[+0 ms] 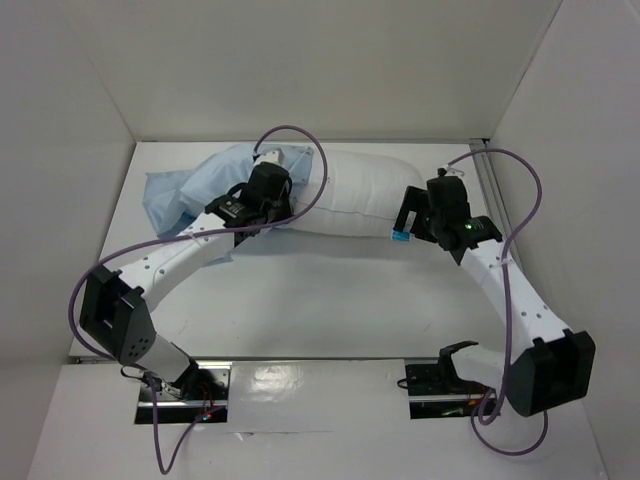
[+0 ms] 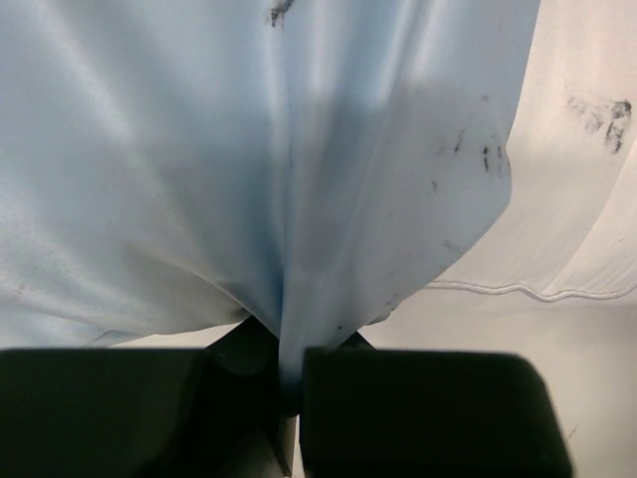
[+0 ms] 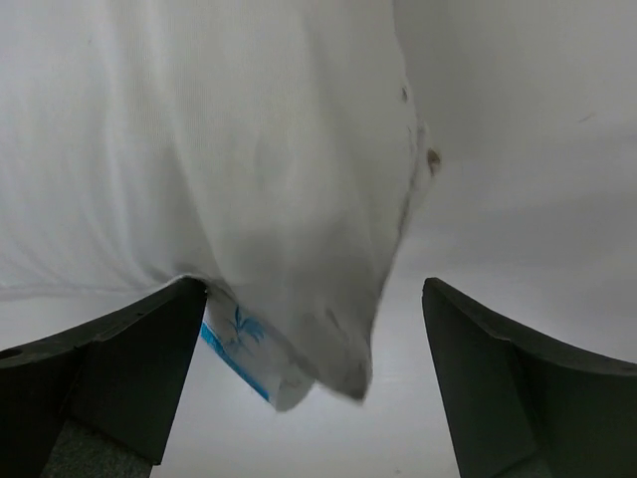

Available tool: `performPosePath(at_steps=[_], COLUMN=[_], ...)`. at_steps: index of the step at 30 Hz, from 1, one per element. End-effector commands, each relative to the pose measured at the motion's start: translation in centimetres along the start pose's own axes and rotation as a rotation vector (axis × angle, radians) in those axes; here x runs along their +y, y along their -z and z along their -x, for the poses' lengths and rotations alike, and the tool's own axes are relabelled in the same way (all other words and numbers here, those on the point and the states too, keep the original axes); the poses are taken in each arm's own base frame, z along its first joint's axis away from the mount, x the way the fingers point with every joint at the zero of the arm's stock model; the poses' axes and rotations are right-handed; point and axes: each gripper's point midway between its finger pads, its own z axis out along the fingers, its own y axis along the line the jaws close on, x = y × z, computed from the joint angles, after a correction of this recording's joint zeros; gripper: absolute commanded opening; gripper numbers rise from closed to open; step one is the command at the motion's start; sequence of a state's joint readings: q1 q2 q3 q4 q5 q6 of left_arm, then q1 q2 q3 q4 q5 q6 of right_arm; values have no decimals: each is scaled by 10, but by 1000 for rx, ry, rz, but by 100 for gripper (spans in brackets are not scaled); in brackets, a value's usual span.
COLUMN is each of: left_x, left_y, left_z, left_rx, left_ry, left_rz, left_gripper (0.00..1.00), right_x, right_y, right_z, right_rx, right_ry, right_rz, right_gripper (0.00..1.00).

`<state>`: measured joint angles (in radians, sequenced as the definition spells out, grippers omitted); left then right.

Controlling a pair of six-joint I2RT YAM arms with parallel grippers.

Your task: Put the pillow into the pillowcase

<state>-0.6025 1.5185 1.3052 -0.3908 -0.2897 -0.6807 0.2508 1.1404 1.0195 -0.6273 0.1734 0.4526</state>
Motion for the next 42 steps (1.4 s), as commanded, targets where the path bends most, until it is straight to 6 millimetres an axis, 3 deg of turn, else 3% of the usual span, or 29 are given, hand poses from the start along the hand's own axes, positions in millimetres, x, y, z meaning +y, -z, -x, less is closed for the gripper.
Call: performPosePath(at_steps=[1, 3, 4, 5, 8, 9, 11, 12, 14, 15, 17, 18, 20, 22, 23, 27, 28, 31, 32, 34, 35, 36, 37, 38, 39, 40, 41, 42], left_x=[-18, -22, -23, -22, -34, -46, -62, -79, -96, -110, -117, -125, -119, -119, -118, -118, -120, -110, -105, -99, -90, -90, -93, -93, -95, -94, -99, -95], left_y=[7, 11, 13, 15, 31, 43, 61, 83, 109, 136, 179, 207, 232, 252, 251, 190, 146, 82, 42, 13, -12, -15, -12, -14, -15, 3, 12, 33], left_z=[38, 44, 47, 46, 54, 67, 75, 82, 89, 91, 99, 108, 111, 123, 124, 127, 113, 106, 91, 96, 93, 96, 111, 116, 122, 139, 155, 172], left_rx=[-97, -104, -105, -95, -67, -82, -64, -63, -59, -51, -78, -111, -123, -162, -166, -97, -12, 70, 137, 130, 140, 131, 80, 57, 33, -32, -99, -166], left_ry=[19, 4, 4, -8, -53, -57, -71, -84, -109, -135, -155, -159, -159, -140, -138, -165, -173, -199, -208, -233, -256, -269, -275, -290, -297, -307, -307, -306], left_rz=[-55, -71, -72, -65, -122, -166, -240, -287, -348, -402, -454, -502, -511, -537, -529, -443, -399, -329, -294, -263, -232, -226, -241, -241, -242, -239, -251, -235], left_gripper=[0, 0, 0, 0, 0, 0, 0, 0, 0, 0, 0, 0, 0, 0, 0, 0, 0, 0, 0, 0, 12, 21, 32, 45, 67, 75, 83, 86], right_x=[19, 34, 36, 43, 63, 65, 76, 87, 94, 95, 88, 77, 66, 53, 48, 48, 50, 63, 67, 81, 86, 92, 97, 94, 92, 78, 74, 60], right_y=[-21, -28, -31, -25, 5, 19, 48, 78, 110, 141, 167, 180, 199, 200, 198, 176, 171, 142, 134, 106, 96, 84, 55, 38, 21, -18, -30, -56], right_z=[35, 44, 42, 47, 60, 58, 69, 72, 73, 73, 73, 62, 66, 54, 51, 45, 45, 48, 51, 64, 72, 76, 92, 101, 107, 117, 130, 142], right_rx=[-94, -121, -123, -145, -191, -181, -192, -205, -218, -227, -234, -197, -215, -161, -151, -99, -94, -66, -60, -76, -93, -97, -111, -115, -105, -84, -92, -79], right_ry=[10, 22, 22, 20, 23, 36, 44, 62, 78, 89, 90, 93, 85, 87, 75, 57, 48, 38, 39, 24, 21, 21, 3, -10, -22, -48, -64, -95], right_rz=[52, 121, 135, 173, 300, 326, 395, 448, 493, 521, 515, 496, 456, 406, 377, 335, 334, 336, 333, 329, 327, 329, 310, 280, 268, 228, 221, 199], right_gripper=[95, 70, 18, 0, 0, 0, 0, 0, 0, 0, 0, 0, 0, 0, 0, 0, 0, 0, 0, 0, 0, 0, 5, 5, 7, 20, 34, 52])
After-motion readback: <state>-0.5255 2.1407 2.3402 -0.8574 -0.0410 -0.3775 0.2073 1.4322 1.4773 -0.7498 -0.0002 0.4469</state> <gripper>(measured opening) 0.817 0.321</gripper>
